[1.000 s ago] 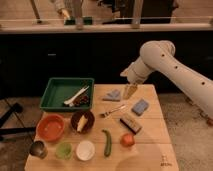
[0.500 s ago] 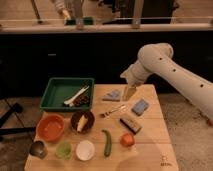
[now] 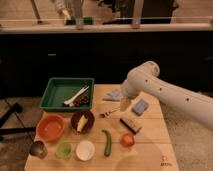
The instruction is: Place towel in paper cup
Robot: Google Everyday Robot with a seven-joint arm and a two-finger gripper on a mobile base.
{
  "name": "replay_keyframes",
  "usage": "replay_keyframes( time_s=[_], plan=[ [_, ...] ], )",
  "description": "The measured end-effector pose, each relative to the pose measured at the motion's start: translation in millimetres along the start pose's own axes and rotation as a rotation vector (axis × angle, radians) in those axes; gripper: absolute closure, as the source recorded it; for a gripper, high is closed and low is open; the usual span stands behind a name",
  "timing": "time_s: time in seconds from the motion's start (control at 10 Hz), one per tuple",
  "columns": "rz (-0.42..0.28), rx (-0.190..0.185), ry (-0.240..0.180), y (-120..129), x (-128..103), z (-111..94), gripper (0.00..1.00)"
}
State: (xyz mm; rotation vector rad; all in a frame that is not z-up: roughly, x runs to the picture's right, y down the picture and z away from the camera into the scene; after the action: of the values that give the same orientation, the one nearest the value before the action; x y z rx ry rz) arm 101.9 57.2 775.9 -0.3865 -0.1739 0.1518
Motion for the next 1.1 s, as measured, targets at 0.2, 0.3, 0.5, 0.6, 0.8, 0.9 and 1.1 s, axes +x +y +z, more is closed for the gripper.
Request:
replay_keyframes(
  time_s=[0.2, 0.3, 0.5, 0.6, 0.8, 0.9, 1.1],
  plan=[
    [0.110, 0.061, 0.053, -2.8, 8.8, 13.4, 0.20],
    [0.149, 0.059, 0.059, -7.4, 10.2, 28.6, 0.20],
    [0.158, 0.056, 0.060, -8.6, 11.5, 31.6, 0.20],
    [0.161, 0.058, 0.061, -9.0, 13.7, 30.8, 0.20],
    [0.157, 0.055, 0.058, -8.8, 10.3, 31.7, 0.20],
    [0.159, 0.056, 0.059, -9.0, 11.3, 31.3, 0.20],
    [0.157, 0.057, 0.056, -9.1, 10.4, 32.0, 0.20]
  ],
)
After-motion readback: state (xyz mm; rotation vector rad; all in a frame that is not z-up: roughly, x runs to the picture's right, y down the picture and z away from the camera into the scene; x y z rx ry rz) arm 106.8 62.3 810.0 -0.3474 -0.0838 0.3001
